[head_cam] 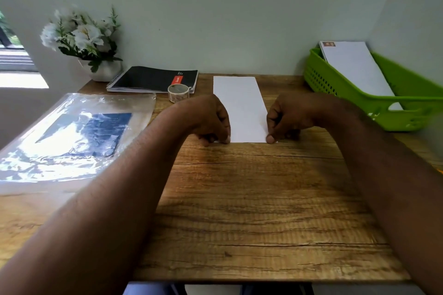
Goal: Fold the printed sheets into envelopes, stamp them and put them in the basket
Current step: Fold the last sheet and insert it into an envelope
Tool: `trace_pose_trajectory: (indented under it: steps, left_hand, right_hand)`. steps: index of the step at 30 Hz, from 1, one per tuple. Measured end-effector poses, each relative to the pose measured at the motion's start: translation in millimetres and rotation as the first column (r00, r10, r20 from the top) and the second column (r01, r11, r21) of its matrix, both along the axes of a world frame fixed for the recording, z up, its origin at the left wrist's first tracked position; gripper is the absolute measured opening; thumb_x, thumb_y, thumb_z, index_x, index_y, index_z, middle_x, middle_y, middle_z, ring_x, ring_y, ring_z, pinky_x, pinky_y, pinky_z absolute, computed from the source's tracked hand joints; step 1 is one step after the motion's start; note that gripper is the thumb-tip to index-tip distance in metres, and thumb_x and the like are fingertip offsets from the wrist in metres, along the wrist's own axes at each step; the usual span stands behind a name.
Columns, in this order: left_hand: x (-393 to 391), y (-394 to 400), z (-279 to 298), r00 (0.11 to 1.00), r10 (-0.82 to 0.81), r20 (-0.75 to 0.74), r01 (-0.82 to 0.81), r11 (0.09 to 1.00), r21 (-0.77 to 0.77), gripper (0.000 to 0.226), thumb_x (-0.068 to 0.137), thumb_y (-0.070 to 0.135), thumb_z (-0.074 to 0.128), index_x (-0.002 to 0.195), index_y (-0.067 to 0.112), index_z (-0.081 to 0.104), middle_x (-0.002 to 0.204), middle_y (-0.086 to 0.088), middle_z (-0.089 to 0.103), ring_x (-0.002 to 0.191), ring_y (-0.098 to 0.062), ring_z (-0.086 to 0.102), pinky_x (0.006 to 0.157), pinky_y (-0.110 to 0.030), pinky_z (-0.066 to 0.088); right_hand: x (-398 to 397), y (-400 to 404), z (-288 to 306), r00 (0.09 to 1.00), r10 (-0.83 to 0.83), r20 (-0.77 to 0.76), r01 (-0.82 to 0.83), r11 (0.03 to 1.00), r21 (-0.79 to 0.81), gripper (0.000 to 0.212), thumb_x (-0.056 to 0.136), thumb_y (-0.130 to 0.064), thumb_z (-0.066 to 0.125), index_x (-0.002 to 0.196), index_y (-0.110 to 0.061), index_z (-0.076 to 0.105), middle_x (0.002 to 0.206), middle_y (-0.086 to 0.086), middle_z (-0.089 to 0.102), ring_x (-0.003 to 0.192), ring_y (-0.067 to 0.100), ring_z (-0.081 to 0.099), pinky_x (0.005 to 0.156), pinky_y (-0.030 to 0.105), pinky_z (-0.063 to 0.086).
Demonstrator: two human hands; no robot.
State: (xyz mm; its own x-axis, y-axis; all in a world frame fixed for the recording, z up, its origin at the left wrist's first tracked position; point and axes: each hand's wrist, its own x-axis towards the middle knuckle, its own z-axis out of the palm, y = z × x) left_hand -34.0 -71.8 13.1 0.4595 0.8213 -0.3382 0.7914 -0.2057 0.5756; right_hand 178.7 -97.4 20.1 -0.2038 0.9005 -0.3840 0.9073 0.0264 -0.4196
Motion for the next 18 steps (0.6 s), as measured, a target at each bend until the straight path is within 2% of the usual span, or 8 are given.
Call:
trace_pose_trajectory:
  steps: [3, 6, 9, 11, 15, 18]
  left_hand:
    - [-11, 4, 2, 0.999, 0.017, -0.044, -0.018, 1.0, -0.022, 0.009, 0.079, 0.008, 0.075, 0.087, 0.01, 0.072, 0.077, -0.003, 0.07, 0.063, -0.011, 0.063, 0.057, -0.023, 0.055]
    - [-16, 5, 3, 0.994, -0.05, -0.099, 0.054, 0.998, 0.039, 0.011, 0.08, 0.014, 0.075, 0.09, 0.015, 0.072, 0.088, -0.001, 0.07, 0.078, -0.013, 0.064, 0.067, -0.027, 0.055]
    - [-4, -6, 0, 0.991, -0.126, 0.051, 0.109, 0.961, 0.253, 0.012, 0.082, 0.017, 0.073, 0.093, 0.019, 0.071, 0.086, 0.01, 0.064, 0.08, -0.005, 0.057, 0.068, -0.02, 0.042]
    - [12, -14, -3, 0.973, -0.185, 0.136, 0.129, 0.93, 0.344, 0.015, 0.081, 0.023, 0.075, 0.096, 0.021, 0.072, 0.092, 0.009, 0.066, 0.083, -0.004, 0.058, 0.068, -0.019, 0.042]
    - [33, -16, -15, 0.96, -0.281, -0.005, 0.262, 0.891, 0.369, 0.03, 0.08, 0.032, 0.076, 0.108, 0.021, 0.072, 0.103, 0.008, 0.064, 0.083, -0.003, 0.055, 0.065, -0.013, 0.039]
    - [34, -12, -16, 0.956, -0.291, -0.032, 0.279, 0.871, 0.404, 0.032, 0.08, 0.033, 0.076, 0.108, 0.019, 0.073, 0.103, 0.006, 0.067, 0.085, -0.005, 0.055, 0.071, -0.018, 0.042]
  right_hand:
    - [4, 3, -1, 0.998, -0.046, 0.038, 0.047, 0.998, -0.034, 0.023, 0.063, -0.034, 0.086, 0.067, -0.016, 0.072, 0.058, -0.003, 0.065, 0.056, 0.012, 0.055, 0.062, 0.03, 0.044]
    - [6, 6, -3, 0.994, -0.075, 0.076, 0.078, 0.996, -0.043, 0.027, 0.061, -0.04, 0.086, 0.065, -0.018, 0.07, 0.06, -0.002, 0.066, 0.058, 0.013, 0.057, 0.063, 0.033, 0.042]
    - [6, 7, -3, 0.994, -0.068, 0.081, 0.073, 0.995, -0.062, 0.028, 0.062, -0.04, 0.085, 0.067, -0.017, 0.069, 0.058, -0.002, 0.063, 0.057, 0.013, 0.055, 0.058, 0.029, 0.04]
    - [7, 6, -3, 0.998, -0.052, 0.041, 0.055, 0.995, -0.079, 0.028, 0.063, -0.037, 0.084, 0.069, -0.015, 0.069, 0.057, -0.001, 0.061, 0.057, 0.014, 0.053, 0.057, 0.028, 0.041]
    - [15, 4, -6, 0.999, 0.02, -0.046, -0.023, 0.998, -0.062, 0.028, 0.064, -0.037, 0.083, 0.068, -0.014, 0.068, 0.058, -0.001, 0.059, 0.06, 0.014, 0.051, 0.064, 0.033, 0.042]
    - [17, 3, -5, 0.995, 0.051, -0.081, -0.056, 0.997, -0.051, 0.039, 0.056, -0.042, 0.083, 0.073, -0.011, 0.068, 0.063, 0.003, 0.061, 0.062, 0.017, 0.053, 0.062, 0.033, 0.044]
